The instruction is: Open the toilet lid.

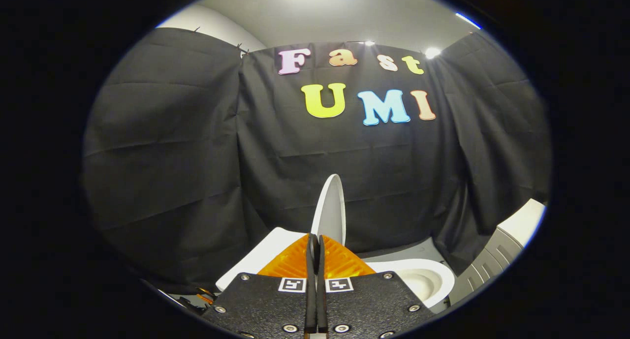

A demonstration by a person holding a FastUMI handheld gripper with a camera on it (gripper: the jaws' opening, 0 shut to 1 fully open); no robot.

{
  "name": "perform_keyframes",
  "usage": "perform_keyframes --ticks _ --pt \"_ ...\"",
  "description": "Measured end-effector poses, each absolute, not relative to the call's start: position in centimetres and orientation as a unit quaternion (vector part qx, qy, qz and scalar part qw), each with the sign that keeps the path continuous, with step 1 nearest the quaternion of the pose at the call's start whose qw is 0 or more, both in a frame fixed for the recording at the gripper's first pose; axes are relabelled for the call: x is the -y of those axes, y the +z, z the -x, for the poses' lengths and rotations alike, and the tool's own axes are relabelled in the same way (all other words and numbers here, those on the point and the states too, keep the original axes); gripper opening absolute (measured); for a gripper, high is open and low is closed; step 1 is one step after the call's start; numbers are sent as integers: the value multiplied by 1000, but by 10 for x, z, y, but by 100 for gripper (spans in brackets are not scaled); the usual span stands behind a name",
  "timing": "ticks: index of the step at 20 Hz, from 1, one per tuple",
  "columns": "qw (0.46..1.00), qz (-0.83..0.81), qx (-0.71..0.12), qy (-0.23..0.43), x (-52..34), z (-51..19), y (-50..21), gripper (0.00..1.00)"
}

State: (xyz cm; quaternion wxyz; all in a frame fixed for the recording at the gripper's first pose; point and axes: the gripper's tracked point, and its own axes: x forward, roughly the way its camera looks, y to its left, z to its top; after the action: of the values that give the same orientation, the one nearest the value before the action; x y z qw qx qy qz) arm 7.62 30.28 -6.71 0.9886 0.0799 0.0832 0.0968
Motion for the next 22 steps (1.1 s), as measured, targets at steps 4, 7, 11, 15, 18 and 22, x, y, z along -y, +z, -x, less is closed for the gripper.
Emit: perform_keyframes --ticks 4,7,11,15,18,22 --pt "988 -69 -84 114 -329 -80 -65 0" --pt "986 -58 -85 129 -348 -81 -68 0" --pt "983 -58 -90 148 -372 -79 -72 0" --pt "982 -51 -90 157 -388 -80 -74 0" --pt "981 -48 -91 163 -399 -81 -75 0" --pt "981 -34 -95 166 -410 -81 -78 0"
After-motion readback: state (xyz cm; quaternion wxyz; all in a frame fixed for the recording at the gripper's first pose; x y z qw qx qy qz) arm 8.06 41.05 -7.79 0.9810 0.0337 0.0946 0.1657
